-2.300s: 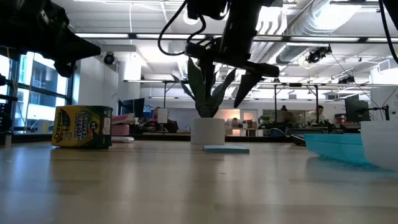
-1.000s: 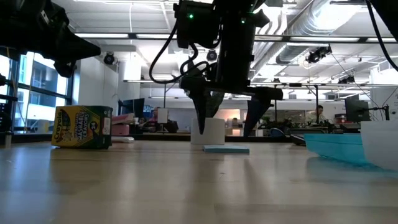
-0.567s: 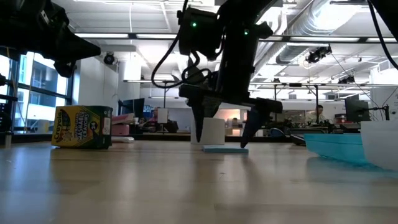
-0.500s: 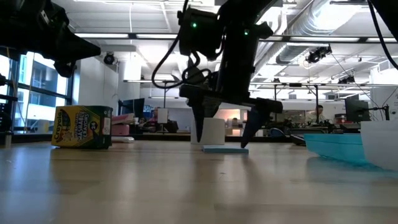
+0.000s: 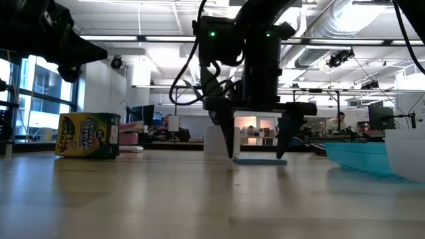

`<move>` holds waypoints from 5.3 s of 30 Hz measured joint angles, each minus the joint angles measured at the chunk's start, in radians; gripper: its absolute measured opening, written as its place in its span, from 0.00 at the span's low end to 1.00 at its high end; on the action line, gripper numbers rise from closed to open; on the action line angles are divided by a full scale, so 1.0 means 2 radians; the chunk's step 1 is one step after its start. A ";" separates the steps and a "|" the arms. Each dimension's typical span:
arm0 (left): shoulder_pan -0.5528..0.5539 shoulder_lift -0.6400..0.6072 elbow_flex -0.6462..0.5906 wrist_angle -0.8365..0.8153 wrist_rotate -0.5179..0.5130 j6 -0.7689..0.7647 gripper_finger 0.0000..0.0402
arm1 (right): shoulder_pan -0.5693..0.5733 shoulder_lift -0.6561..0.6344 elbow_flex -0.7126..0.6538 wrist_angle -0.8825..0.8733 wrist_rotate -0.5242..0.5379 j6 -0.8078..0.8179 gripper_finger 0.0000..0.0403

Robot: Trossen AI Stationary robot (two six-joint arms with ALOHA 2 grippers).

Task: Pack school essentials
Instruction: Put the blue sticky notes into the blue supply box

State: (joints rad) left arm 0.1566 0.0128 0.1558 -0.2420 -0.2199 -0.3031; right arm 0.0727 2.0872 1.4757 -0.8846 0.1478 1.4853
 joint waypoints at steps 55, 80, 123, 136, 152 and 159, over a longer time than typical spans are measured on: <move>0.000 0.000 0.000 0.000 0.001 0.000 0.04 | 0.014 0.026 0.025 -0.038 -0.001 0.025 0.97; 0.000 0.000 0.000 0.000 0.000 0.000 0.04 | 0.067 0.015 0.022 -0.032 0.014 0.076 0.81; 0.000 0.000 0.000 0.000 0.000 0.000 0.04 | 0.203 -0.027 0.125 -0.206 0.064 0.323 0.81; 0.000 0.000 0.000 0.000 0.000 0.000 0.04 | 0.269 -0.027 0.136 -0.237 0.010 0.410 0.81; 0.000 0.000 0.000 0.000 0.000 0.000 0.04 | 0.338 -0.027 0.128 -0.244 -0.067 0.430 0.81; 0.000 0.000 0.000 0.000 0.000 0.000 0.04 | 0.342 -0.027 0.093 -0.199 -0.091 0.436 0.81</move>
State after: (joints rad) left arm 0.1568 0.0124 0.1558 -0.2420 -0.2199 -0.3029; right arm 0.7572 2.0331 1.6619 -1.2835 -0.0336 2.3571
